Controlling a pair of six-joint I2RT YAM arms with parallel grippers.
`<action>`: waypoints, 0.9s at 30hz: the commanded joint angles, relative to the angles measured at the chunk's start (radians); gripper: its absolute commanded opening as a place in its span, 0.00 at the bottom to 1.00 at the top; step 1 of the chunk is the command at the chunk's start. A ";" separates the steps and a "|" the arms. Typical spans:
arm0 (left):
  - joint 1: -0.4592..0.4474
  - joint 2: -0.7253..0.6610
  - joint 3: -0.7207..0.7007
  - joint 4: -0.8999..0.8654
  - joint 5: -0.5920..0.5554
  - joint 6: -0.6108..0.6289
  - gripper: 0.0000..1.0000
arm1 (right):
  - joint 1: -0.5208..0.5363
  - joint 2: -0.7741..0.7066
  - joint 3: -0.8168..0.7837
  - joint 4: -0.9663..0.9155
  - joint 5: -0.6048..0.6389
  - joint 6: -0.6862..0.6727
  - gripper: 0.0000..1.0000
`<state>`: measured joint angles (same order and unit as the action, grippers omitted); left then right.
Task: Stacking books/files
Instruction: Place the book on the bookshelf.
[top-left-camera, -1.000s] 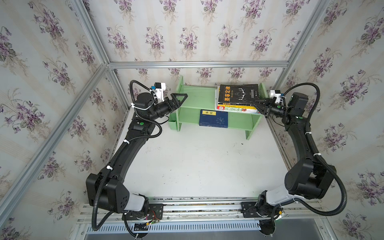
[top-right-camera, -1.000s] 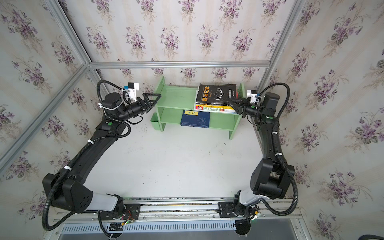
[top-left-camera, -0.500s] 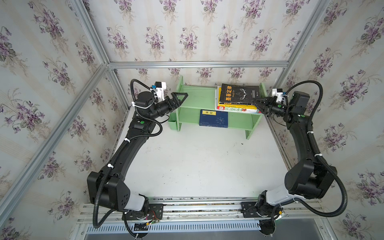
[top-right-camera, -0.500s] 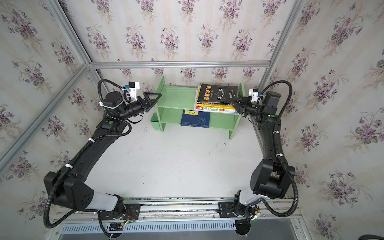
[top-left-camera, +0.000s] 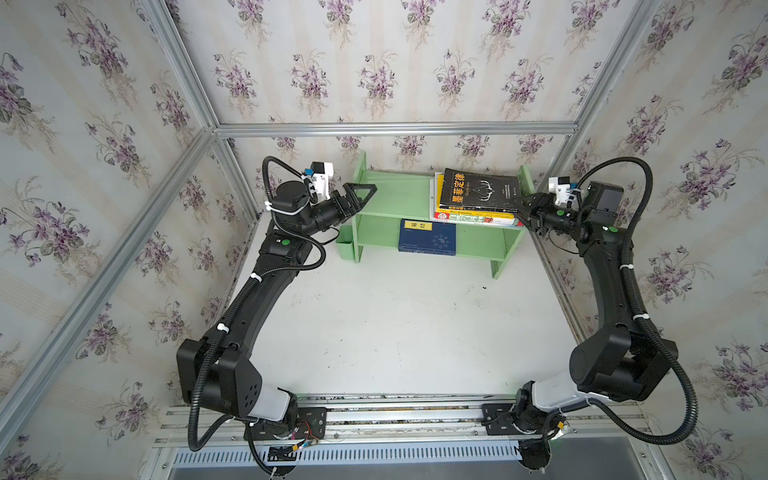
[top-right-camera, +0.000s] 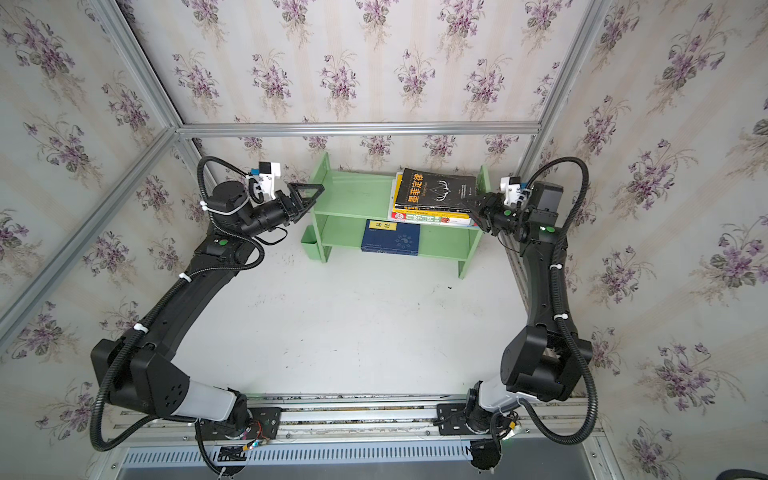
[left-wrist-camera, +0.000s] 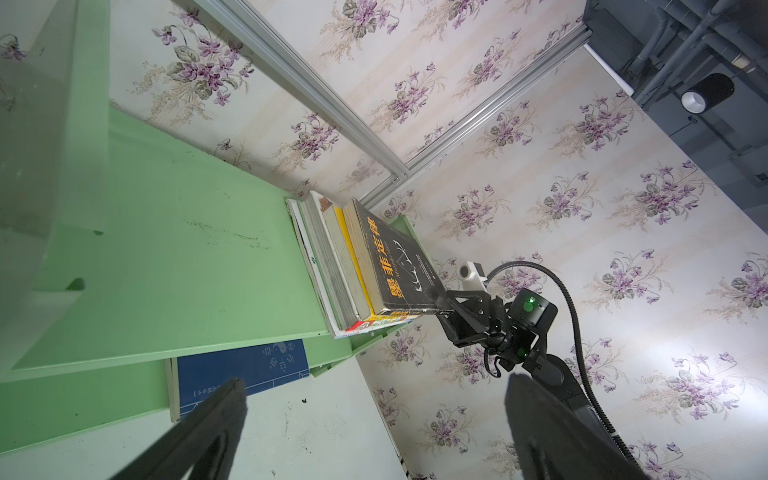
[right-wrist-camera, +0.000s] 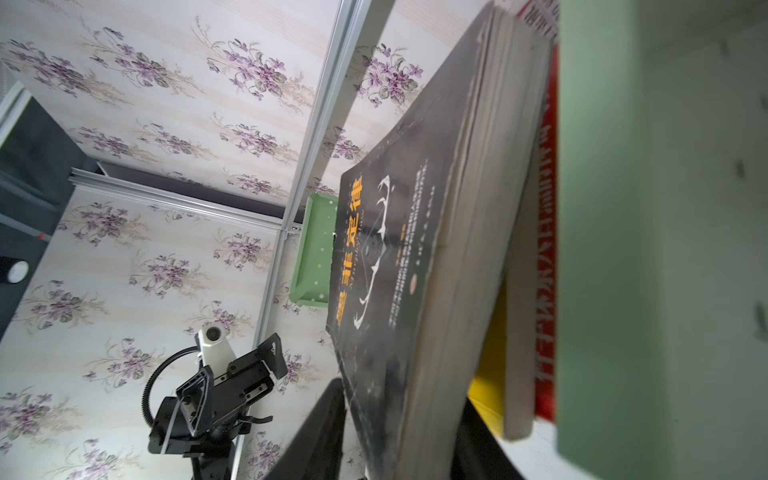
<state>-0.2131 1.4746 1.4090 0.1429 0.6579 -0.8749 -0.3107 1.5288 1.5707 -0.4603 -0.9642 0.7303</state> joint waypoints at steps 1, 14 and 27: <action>0.000 0.001 0.007 0.019 0.014 0.007 0.99 | -0.001 -0.011 0.037 -0.094 0.066 -0.083 0.42; 0.002 0.013 0.014 0.018 0.029 0.005 0.99 | 0.005 -0.024 0.035 -0.085 0.048 -0.091 0.19; 0.003 -0.014 -0.008 0.013 0.029 0.017 0.99 | 0.014 0.034 0.061 0.026 -0.004 -0.025 0.22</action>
<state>-0.2119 1.4689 1.4044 0.1429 0.6788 -0.8738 -0.3008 1.5517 1.6047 -0.4976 -0.9382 0.7029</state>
